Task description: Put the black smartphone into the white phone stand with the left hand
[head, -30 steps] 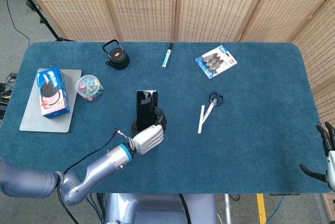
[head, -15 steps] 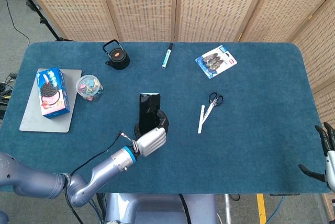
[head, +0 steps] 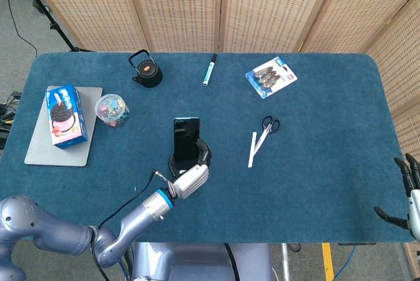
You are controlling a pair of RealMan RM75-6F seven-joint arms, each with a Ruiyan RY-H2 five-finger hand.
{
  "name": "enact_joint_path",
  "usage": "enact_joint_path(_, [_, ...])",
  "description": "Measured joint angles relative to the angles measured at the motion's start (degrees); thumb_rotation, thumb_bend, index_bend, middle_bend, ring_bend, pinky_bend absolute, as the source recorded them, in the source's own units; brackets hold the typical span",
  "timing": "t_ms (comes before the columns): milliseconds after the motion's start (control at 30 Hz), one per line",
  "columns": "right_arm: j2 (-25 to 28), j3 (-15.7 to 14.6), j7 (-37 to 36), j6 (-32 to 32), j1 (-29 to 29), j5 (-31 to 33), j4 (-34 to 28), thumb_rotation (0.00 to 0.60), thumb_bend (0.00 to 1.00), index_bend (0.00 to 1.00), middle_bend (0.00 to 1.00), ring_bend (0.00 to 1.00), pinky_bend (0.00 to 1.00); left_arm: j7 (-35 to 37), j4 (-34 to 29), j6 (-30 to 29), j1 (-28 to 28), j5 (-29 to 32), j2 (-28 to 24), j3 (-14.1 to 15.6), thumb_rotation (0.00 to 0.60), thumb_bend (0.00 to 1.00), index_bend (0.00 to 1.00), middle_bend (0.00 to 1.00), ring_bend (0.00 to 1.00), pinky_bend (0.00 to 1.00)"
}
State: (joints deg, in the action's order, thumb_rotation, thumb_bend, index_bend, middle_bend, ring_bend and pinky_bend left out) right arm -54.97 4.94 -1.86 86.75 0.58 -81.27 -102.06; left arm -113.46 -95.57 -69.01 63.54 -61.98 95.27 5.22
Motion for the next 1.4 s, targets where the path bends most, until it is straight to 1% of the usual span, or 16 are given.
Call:
enact_joint_path(233, [0.0,-0.1,0.1,-0.3,-0.1,0.0,-0.2,0.6,0.0,0.0,0.0,0.0,0.0,0.6,4.3,-2.0,-2.0,-1.2,3.7,0.6,0.6,0.17,0.69,0.57,0.38,0.34])
enact_joint_path(500, [0.1,-0.1,0.0,-0.4,-0.1,0.2,-0.2,0.6,0.0,0.0,0.0,0.0,0.0,0.4,8.7,-4.0,-4.4,-1.2,8.4,0.1,0.6,0.17,0.69,0.57,0.38,0.34])
enact_joint_path(767, [0.3,-0.1,-0.6,-0.6,-0.2,0.3,-0.3,0.6,0.0,0.0,0.0,0.0,0.0,-0.2,9.9,-4.0,-5.1,-2.7,9.7,0.0,0.6,0.17,0.69,0.57,0.38,0.34])
enact_joint_path(967, [0.5,-0.1,-0.9,-0.5,-0.1,0.2,-0.4,0.6,0.0,0.0,0.0,0.0,0.0,-4.0,10.3,-5.6,-5.3,-5.0,10.7,-0.1,0.6,0.17,0.69,0.57,0.38,0.34])
enact_joint_path(1167, [0.7,-0.2,-1.3,-0.4,0.0,-0.1,-0.5,0.6,0.0,0.0,0.0,0.0,0.0,-8.3,11.3,-8.7,-6.5,-6.6,12.5,-0.2,0.6,0.17,0.69,0.57,0.38,0.34])
enact_joint_path(1400, [0.8,-0.3,-1.7,-0.3,0.0,-0.3,-0.6,0.6,0.0,0.0,0.0,0.0,0.0,-11.6,14.3,-10.7,-8.4,-9.1,15.3,-0.2,0.6,0.17,0.69,0.58,0.38,0.34])
